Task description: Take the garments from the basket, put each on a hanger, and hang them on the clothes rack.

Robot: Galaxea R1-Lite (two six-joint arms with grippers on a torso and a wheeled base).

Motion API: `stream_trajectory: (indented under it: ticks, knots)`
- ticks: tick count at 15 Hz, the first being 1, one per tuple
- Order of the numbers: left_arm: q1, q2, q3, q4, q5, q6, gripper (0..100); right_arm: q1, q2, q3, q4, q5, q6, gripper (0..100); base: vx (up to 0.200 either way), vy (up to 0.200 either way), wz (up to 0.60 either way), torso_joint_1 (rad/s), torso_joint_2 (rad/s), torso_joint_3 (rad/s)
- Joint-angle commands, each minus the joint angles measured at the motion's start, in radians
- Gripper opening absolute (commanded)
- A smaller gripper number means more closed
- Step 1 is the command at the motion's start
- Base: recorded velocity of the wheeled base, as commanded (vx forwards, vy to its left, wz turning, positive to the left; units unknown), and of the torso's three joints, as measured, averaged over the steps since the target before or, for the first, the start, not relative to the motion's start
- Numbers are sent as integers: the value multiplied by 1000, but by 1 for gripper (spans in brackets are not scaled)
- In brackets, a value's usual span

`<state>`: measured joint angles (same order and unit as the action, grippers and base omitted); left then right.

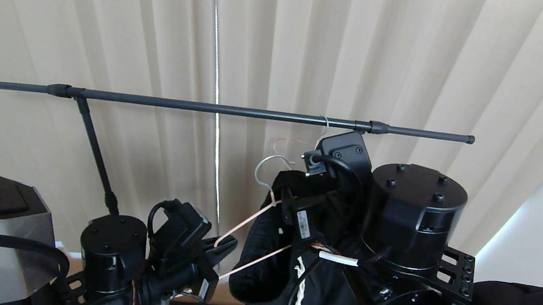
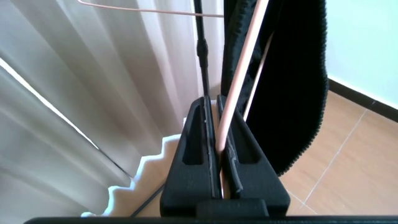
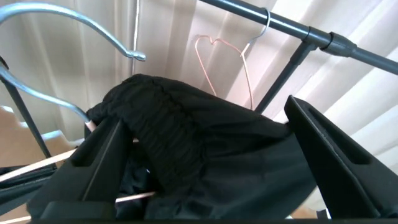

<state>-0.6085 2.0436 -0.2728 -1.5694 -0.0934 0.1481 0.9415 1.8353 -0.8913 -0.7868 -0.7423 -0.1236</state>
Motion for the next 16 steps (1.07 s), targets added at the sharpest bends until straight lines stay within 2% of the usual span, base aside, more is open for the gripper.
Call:
stream_trajectory:
  ticks: [1, 16]
  knots:
    - [12, 0, -9, -1, 1, -1, 0, 2, -10, 5, 0, 0, -1, 100, 0, 0, 0, 0, 0, 0]
    - [30, -33, -25, -1, -3, -16, 0, 16, -73, 77, 4, 11, -8, 100, 0, 0, 0, 0, 0, 0]
